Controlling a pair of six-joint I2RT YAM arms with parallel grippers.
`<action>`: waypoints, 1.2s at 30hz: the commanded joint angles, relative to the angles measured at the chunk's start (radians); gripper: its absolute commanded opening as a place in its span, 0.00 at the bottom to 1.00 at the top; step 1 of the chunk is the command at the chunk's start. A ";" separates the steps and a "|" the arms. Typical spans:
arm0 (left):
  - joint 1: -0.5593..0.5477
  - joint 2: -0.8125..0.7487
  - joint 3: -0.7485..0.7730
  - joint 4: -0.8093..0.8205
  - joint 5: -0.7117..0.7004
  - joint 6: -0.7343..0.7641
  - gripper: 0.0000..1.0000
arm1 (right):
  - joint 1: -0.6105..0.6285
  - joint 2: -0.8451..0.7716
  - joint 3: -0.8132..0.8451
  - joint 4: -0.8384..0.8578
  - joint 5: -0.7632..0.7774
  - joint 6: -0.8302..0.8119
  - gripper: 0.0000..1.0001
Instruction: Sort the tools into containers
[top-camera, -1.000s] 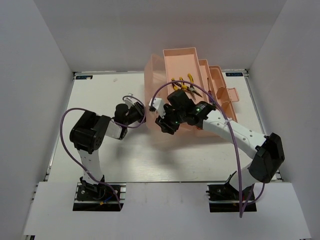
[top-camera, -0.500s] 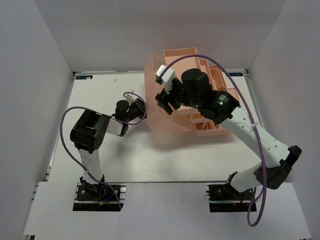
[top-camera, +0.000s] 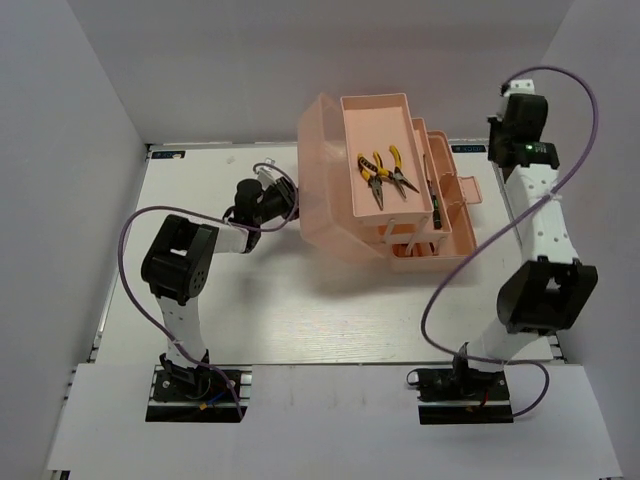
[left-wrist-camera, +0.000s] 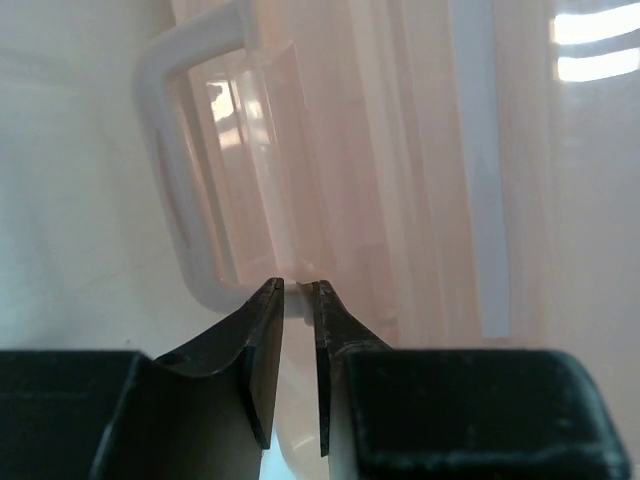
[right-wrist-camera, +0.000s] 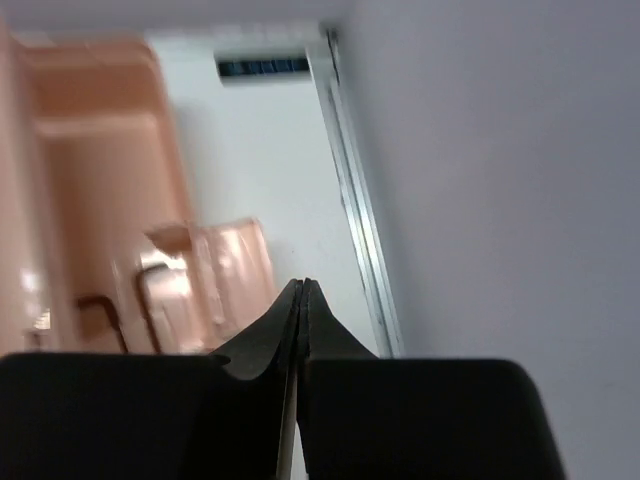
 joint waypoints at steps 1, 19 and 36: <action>-0.029 -0.090 0.125 -0.077 0.048 0.073 0.29 | -0.130 0.111 -0.014 -0.202 -0.247 0.071 0.00; -0.148 0.126 0.697 -0.286 0.332 0.110 0.29 | -0.255 0.482 0.002 -0.416 -1.051 -0.003 0.00; -0.224 0.030 0.678 -0.343 0.329 0.223 0.29 | -0.253 0.407 -0.061 -0.364 -0.972 0.010 0.00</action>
